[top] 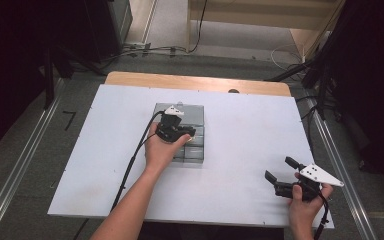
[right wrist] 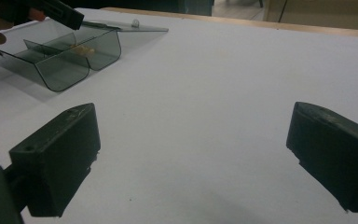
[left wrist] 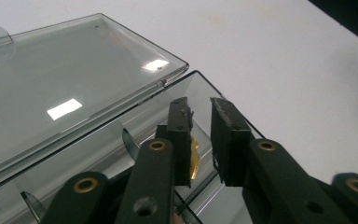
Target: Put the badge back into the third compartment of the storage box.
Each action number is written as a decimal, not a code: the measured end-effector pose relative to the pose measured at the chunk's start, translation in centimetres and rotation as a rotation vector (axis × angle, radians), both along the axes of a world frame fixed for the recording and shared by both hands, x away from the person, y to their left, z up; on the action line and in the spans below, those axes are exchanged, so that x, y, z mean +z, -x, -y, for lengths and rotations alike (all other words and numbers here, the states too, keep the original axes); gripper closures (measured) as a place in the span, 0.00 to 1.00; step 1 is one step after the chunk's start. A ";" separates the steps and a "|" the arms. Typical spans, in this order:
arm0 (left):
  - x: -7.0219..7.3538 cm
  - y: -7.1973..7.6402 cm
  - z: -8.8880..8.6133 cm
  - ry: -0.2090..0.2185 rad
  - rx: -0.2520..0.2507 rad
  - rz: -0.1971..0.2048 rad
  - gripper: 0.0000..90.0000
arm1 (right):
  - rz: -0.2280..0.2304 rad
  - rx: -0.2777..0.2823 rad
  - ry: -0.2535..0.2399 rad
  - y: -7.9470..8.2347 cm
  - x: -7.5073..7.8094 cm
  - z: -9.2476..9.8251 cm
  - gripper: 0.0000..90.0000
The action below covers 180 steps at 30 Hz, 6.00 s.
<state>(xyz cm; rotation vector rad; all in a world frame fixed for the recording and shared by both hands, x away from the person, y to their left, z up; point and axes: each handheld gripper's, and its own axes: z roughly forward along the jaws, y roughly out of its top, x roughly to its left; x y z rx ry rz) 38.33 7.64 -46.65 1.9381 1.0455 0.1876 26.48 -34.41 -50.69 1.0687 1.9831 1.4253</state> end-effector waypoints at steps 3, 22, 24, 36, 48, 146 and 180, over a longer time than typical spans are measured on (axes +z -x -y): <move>0.2 0.2 0.0 0.005 0.002 0.013 0.76 | 0.000 0.000 0.000 0.0 0.0 0.0 0.01; 1.3 2.3 -1.0 0.084 -0.040 0.069 0.32 | 0.000 0.003 0.011 0.0 0.0 -0.2 0.01; 1.4 2.6 -1.1 0.094 -0.038 0.072 0.29 | -0.001 0.002 0.012 0.0 0.0 -0.2 0.01; 2.0 4.1 -1.6 0.100 -0.045 0.107 0.12 | -0.001 0.001 0.013 0.0 0.0 -0.2 0.01; 2.2 6.1 -3.6 0.125 -0.040 0.136 0.03 | -0.002 0.000 0.014 0.0 0.0 -0.2 0.01; -3.4 15.1 -20.3 0.140 0.209 0.251 0.00 | 0.000 -0.007 0.020 0.0 0.0 -0.2 0.01; -4.4 15.5 -21.6 0.169 0.257 0.328 0.00 | -0.009 -0.028 0.019 -0.1 0.0 -0.1 0.01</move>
